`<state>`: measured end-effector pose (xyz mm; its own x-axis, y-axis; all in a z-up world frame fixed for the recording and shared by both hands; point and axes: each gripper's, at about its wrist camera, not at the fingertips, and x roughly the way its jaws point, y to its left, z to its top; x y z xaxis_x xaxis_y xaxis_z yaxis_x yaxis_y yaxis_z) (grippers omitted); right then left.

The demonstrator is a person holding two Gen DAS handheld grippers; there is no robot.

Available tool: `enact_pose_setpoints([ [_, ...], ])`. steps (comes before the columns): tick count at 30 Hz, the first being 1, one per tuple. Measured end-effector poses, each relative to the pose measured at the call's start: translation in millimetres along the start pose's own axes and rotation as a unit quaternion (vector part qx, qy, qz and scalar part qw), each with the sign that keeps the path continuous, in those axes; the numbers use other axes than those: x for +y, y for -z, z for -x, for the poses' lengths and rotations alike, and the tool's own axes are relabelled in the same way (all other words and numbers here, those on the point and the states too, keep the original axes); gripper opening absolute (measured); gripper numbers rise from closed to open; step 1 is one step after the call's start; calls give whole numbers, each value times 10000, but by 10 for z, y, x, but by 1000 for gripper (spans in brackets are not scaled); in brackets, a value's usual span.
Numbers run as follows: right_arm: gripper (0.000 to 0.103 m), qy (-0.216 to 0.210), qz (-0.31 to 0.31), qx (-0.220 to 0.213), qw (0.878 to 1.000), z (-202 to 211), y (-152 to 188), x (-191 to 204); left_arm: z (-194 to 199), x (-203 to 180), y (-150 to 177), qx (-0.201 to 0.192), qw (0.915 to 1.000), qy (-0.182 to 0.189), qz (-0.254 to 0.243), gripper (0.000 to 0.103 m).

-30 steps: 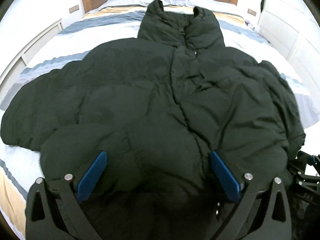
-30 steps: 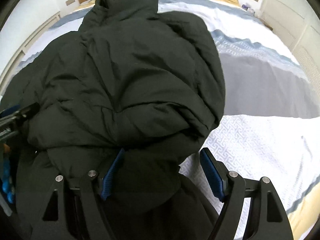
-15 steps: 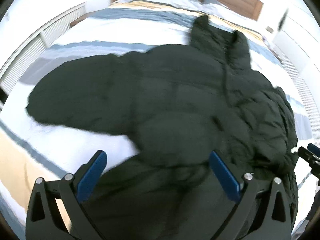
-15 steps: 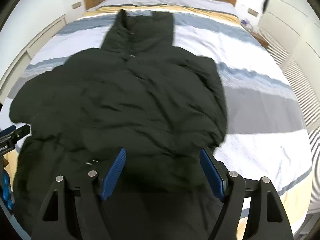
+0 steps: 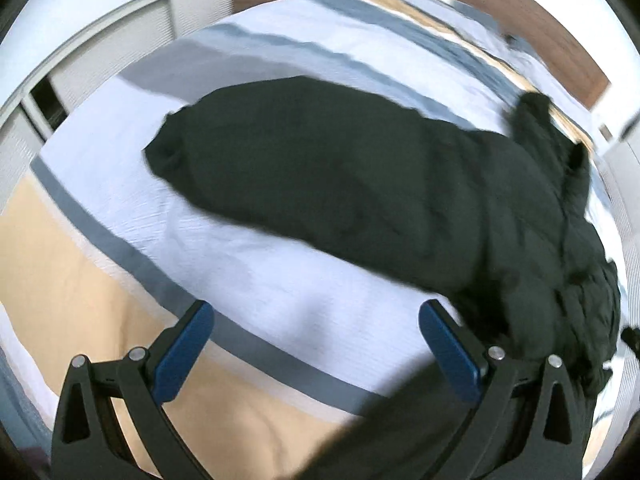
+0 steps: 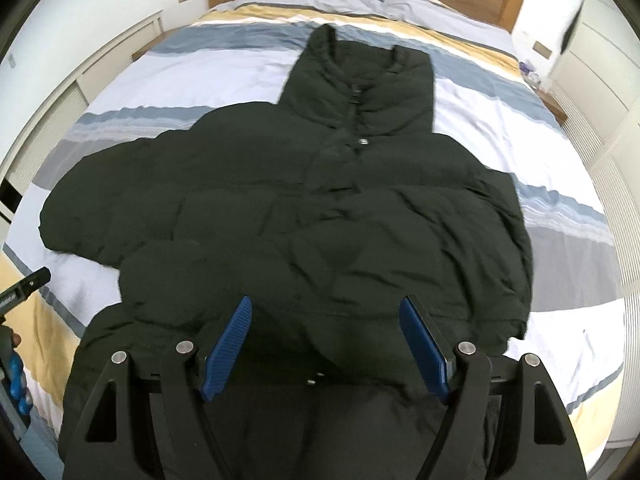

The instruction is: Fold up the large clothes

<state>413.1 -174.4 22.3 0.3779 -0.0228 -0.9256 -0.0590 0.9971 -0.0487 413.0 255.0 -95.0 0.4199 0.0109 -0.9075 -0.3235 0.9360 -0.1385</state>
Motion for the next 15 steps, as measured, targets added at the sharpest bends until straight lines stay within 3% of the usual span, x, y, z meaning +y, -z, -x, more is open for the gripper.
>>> enact_pose_setpoints([
  [7, 76, 47, 118, 190, 9997, -31, 5, 357, -372, 781, -290, 109, 9944, 292, 1008, 102],
  [12, 76, 102, 167, 265, 9995, -57, 4, 482, -634, 1331, -504, 99, 9828, 483, 1778, 102],
  [15, 76, 148, 206, 304, 9992, -57, 17, 542, -834, 1551, -612, 179, 9723, 797, 2191, 102],
])
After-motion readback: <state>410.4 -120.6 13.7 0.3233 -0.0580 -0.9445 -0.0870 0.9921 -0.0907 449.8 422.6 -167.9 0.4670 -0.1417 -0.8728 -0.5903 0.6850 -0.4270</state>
